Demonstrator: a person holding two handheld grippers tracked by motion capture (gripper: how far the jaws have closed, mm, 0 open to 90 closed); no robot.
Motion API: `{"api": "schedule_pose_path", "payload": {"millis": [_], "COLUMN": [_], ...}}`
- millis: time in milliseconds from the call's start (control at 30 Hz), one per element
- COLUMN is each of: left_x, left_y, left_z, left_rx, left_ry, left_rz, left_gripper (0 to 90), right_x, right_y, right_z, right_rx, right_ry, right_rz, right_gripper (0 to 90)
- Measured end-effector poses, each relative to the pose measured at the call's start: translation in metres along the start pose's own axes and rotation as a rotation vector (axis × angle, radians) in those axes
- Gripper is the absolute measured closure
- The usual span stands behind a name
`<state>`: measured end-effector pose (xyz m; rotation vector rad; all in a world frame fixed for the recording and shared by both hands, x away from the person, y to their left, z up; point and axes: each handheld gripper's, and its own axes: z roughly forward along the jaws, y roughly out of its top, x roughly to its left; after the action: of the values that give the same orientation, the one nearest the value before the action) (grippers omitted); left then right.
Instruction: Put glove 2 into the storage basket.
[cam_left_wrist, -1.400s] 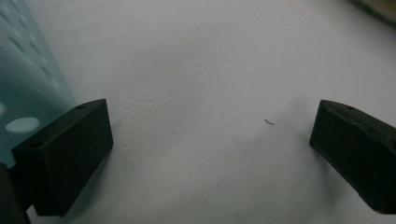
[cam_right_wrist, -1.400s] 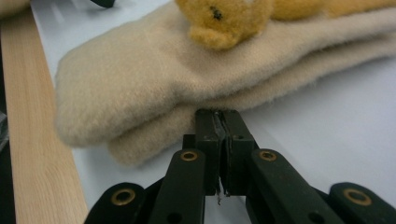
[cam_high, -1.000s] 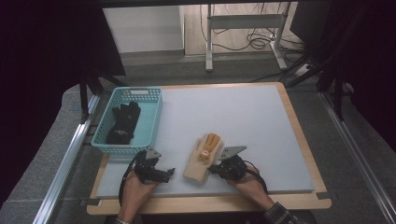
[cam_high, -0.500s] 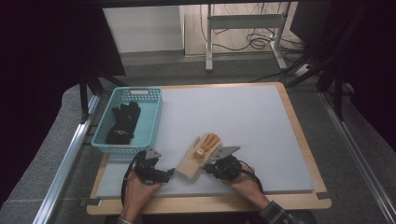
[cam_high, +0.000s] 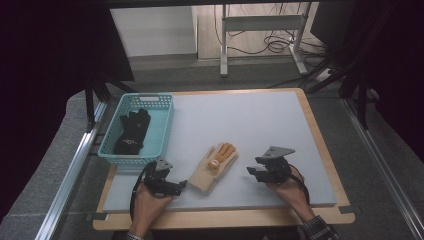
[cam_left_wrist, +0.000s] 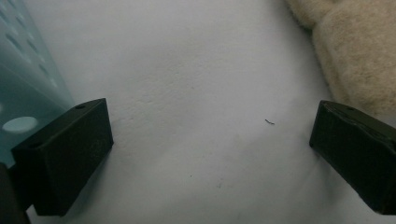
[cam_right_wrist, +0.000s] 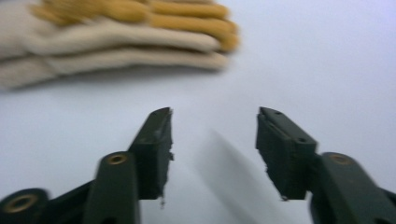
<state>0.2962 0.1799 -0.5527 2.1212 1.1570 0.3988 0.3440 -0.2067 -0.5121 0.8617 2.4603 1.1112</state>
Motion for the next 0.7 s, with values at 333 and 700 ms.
{"api": "schedule_pose_path", "payload": {"millis": [333, 700], "left_x": [0.0, 0.0], "left_y": [0.0, 0.0], "left_z": [0.0, 0.0], "left_rx": [0.001, 0.003], "left_ry": [0.0, -0.002], "left_rz": [0.0, -0.002], "left_gripper": [0.0, 0.0], "right_x": [-0.032, -0.043], "right_y": [-0.027, -0.041], "right_z": [-0.018, -0.017], "right_rx": [0.02, 0.057], "right_ry": [-0.125, -0.173], "right_rz": [0.069, 0.107], "right_gripper": [22.0, 12.1]}}
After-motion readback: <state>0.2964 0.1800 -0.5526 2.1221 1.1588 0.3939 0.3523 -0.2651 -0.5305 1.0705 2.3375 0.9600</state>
